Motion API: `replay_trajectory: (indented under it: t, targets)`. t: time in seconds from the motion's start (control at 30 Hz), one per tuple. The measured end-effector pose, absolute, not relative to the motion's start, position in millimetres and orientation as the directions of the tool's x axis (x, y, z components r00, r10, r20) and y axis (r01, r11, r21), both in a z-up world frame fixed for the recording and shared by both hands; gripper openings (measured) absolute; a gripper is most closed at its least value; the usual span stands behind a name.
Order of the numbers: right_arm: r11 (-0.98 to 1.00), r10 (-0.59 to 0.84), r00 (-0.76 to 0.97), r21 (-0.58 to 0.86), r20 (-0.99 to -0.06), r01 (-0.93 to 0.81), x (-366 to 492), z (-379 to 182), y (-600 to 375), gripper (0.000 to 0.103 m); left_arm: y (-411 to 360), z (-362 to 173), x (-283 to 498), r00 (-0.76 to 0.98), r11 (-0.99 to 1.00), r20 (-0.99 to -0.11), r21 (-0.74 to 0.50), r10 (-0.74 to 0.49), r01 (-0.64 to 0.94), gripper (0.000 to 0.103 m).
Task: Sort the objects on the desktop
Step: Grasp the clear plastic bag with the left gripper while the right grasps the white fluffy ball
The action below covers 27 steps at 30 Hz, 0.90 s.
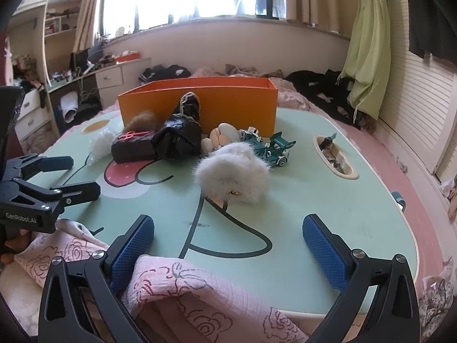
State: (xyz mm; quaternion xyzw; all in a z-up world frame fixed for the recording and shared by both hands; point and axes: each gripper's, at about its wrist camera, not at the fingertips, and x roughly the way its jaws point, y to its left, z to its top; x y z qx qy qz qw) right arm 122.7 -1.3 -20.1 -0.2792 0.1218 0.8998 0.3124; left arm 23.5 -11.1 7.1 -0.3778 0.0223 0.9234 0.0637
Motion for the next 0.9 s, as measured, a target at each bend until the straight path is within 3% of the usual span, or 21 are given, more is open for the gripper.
replay_trajectory:
  t: [0.27, 0.33, 0.4, 0.6, 0.73, 0.9]
  targets:
    - [-0.78, 0.483, -0.66, 0.059, -0.576, -0.623, 123, -22, 4, 0.103, -34, 21, 18, -0.73, -0.993, -0.674, -0.068, 0.117, -0.096, 0.099]
    - [-0.781, 0.482, -0.661, 0.061, -0.575, -0.622, 123, -22, 4, 0.103, -42, 29, 13, -0.742, -0.995, -0.663, -0.073, 0.103, -0.073, 0.09]
    - [-0.781, 0.482, -0.662, 0.061, -0.574, -0.622, 123, -22, 4, 0.103, -46, 35, 3, -0.731, -0.993, -0.672, -0.084, 0.121, -0.086, 0.089]
    - [-0.778, 0.487, -0.663, 0.063, -0.569, -0.625, 124, -21, 5, 0.103, -35, 30, -25, -0.671, -0.986, -0.726, -0.06, 0.149, -0.153, 0.07]
    - [-0.784, 0.469, -0.691, 0.102, -0.55, -0.613, 131, -19, 9, 0.103, -26, 22, -35, -0.602, -0.976, -0.777, -0.076, 0.186, -0.203, 0.036]
    - [-0.725, 0.495, -0.685, 0.18, -0.535, -0.665, 141, -7, 28, 0.103, -23, 21, -20, -0.636, -0.976, -0.752, -0.048, 0.175, -0.213, 0.032]
